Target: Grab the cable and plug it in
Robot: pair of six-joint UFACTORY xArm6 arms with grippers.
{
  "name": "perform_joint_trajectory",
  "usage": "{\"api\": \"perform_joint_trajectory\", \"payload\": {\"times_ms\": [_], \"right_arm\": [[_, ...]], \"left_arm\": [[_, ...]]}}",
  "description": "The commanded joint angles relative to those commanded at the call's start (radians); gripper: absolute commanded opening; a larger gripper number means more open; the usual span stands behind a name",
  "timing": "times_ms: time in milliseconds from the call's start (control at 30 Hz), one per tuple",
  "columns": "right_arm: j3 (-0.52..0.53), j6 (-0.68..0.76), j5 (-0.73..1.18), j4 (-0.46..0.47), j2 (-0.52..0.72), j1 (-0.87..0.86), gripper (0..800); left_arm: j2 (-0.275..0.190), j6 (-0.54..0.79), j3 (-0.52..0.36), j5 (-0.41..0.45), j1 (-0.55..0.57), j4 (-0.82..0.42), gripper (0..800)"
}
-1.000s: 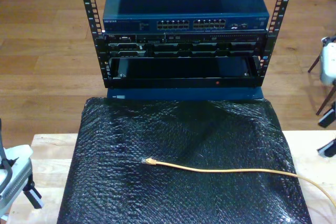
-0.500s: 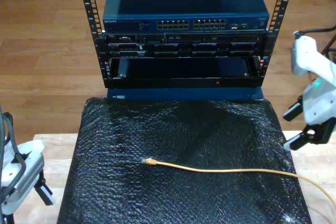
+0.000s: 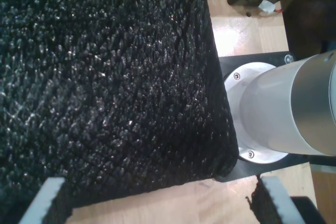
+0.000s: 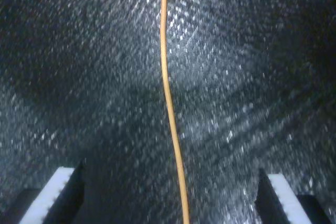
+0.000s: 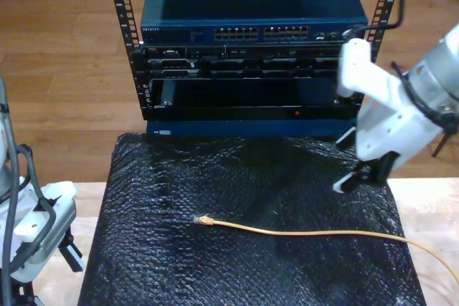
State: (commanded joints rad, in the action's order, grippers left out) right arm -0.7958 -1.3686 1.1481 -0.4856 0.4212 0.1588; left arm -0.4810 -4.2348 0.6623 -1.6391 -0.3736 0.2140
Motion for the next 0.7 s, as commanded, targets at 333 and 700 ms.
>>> {"api": "perform_joint_trajectory", "payload": {"times_ms": [333, 700], "right_arm": [[-0.026, 0.008, -0.077, 0.000, -0.055, 0.141, 789], [-0.018, 0.061, -0.163, 0.011, -0.097, 0.262, 789]], "left_arm": [[0.058, -0.009, 0.035, 0.000, 0.000, 0.069, 800], [0.092, -0.051, 0.055, 0.008, 0.038, 0.083, 800]]}}
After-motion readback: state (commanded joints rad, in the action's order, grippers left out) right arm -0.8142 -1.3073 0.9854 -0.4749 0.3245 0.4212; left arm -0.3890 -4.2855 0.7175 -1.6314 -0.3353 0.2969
